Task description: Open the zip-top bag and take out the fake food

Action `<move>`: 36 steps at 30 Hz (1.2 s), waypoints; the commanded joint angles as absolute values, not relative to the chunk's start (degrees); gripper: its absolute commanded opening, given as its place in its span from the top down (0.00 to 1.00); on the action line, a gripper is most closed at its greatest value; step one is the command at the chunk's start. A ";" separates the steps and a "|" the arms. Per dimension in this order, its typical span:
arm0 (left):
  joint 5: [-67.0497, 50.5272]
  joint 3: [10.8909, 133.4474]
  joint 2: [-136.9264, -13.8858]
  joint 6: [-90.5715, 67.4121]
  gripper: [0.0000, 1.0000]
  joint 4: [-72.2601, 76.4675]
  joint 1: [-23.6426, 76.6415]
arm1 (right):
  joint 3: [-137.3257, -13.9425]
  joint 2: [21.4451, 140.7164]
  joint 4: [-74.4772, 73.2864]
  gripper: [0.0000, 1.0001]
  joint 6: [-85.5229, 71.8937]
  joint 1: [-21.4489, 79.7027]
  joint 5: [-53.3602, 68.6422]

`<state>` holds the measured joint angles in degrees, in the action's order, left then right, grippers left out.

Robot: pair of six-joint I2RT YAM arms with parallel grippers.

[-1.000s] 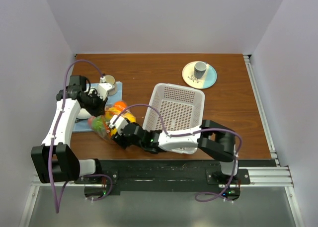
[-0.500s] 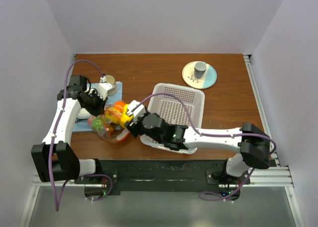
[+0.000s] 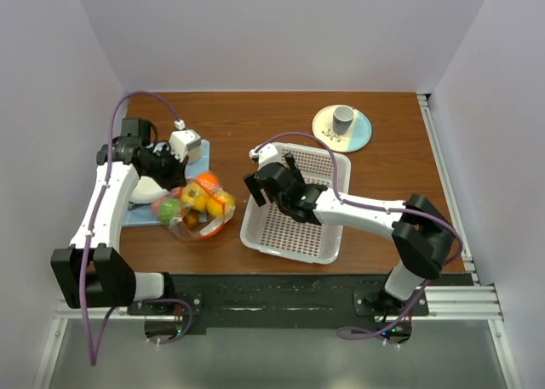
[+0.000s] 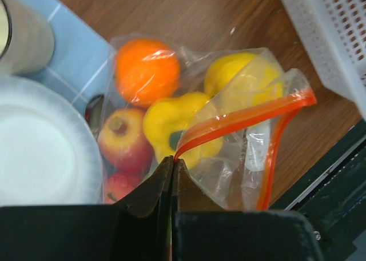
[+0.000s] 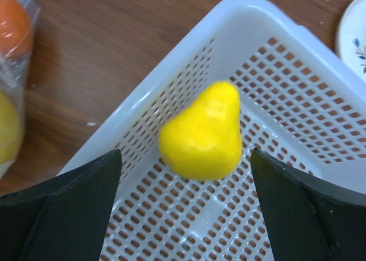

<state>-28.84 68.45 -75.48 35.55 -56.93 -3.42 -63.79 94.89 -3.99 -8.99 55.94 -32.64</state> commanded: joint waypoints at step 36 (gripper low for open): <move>-31.11 69.70 -73.12 32.87 1.00 -56.95 4.57 | -50.25 85.69 7.91 0.36 -24.35 66.97 -15.39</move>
